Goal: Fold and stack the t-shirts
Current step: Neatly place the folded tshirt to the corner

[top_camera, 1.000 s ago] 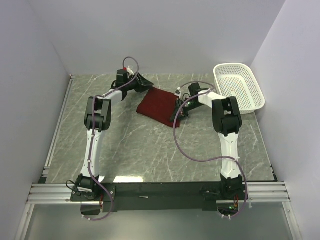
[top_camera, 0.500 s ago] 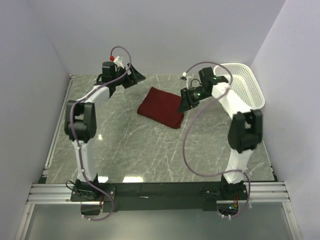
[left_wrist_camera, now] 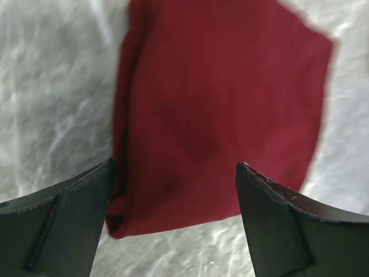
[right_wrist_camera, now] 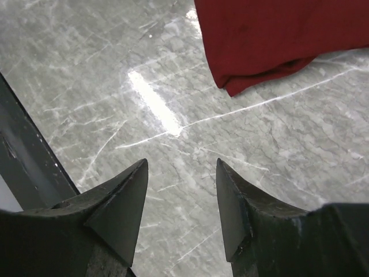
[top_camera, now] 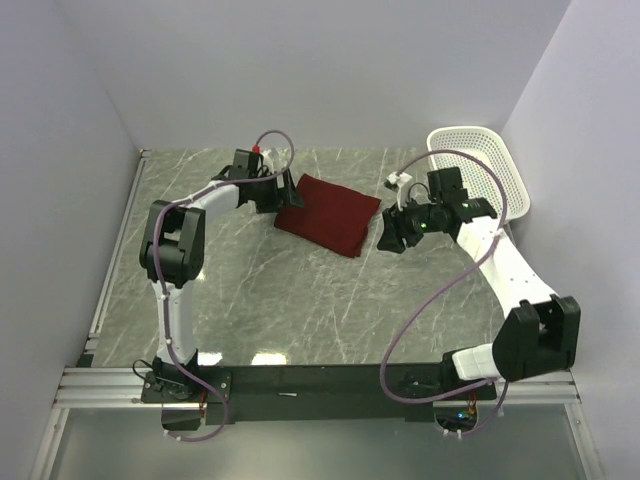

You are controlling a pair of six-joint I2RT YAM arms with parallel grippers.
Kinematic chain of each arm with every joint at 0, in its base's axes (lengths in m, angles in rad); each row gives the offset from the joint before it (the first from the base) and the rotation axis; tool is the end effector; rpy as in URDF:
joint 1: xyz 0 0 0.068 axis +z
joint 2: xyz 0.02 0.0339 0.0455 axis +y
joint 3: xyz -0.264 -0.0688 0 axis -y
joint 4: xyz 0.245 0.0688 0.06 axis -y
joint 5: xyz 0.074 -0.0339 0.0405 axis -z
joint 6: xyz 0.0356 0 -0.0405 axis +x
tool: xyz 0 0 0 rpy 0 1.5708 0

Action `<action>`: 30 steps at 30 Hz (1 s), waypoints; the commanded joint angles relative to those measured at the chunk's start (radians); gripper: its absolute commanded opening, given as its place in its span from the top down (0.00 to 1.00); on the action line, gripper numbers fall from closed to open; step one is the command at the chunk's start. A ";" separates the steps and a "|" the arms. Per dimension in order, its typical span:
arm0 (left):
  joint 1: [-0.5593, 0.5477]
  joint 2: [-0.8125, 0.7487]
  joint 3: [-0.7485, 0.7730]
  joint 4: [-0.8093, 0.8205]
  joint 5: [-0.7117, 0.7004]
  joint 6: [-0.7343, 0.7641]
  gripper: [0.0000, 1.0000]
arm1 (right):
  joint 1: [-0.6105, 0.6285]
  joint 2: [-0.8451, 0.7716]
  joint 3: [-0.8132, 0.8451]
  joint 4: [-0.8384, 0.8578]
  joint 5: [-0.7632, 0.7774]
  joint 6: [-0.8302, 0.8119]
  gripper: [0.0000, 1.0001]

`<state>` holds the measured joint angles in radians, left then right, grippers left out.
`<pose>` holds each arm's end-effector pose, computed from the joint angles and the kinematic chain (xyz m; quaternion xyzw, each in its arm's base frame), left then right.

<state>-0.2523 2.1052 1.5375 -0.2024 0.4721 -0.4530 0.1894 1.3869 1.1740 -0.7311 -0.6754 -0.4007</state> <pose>0.4503 -0.1328 0.1860 0.0010 0.9000 -0.3330 0.2812 0.2743 0.0752 0.2975 -0.3587 0.8291 0.2827 0.3225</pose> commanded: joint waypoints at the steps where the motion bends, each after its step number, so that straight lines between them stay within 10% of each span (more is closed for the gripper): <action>1: 0.002 -0.016 0.050 -0.037 -0.104 0.034 0.10 | -0.025 -0.055 -0.042 0.085 -0.055 -0.032 0.42; 15: -0.064 0.186 0.240 -0.264 0.005 0.115 0.17 | -0.088 -0.032 -0.054 0.067 -0.118 -0.035 0.42; 30: -0.082 0.090 0.179 -0.223 -0.331 0.114 0.19 | -0.122 -0.043 -0.060 0.061 -0.151 -0.040 0.42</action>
<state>-0.3344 2.2551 1.7569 -0.4011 0.2787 -0.3603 0.0795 1.3716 1.1191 -0.6903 -0.8013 -0.4282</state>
